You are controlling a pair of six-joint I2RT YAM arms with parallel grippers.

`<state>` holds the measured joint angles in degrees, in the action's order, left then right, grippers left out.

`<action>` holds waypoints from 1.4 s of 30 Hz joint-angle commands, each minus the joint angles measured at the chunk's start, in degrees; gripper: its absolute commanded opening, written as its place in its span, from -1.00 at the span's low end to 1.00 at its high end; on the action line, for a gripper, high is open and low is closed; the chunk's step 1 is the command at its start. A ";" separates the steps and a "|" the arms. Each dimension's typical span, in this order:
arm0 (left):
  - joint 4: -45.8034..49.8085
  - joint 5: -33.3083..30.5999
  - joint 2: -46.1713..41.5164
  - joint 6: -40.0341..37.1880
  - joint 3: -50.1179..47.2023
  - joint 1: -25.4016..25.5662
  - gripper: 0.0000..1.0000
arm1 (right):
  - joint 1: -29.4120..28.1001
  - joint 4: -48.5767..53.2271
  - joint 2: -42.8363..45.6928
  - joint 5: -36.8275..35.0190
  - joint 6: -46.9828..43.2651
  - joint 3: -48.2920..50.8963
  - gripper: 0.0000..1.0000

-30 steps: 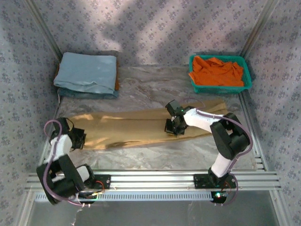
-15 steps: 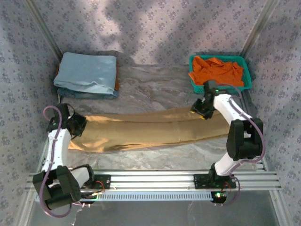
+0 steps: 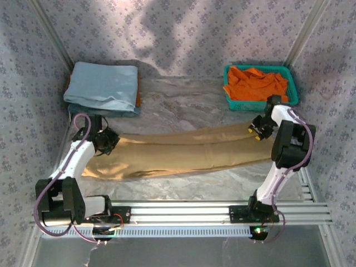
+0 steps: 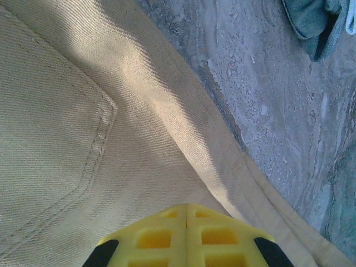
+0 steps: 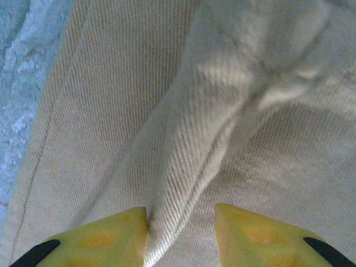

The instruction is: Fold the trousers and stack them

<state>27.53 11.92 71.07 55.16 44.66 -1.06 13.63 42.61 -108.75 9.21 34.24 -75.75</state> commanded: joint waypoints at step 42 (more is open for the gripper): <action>-8.04 1.46 15.20 2.94 8.23 16.21 -0.99 | -25.12 -14.24 9.81 9.19 19.99 13.60 0.51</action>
<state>20.88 13.26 86.04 57.14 50.74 14.66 -11.14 31.94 -97.97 16.82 49.45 -61.47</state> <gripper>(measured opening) 0.046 0.755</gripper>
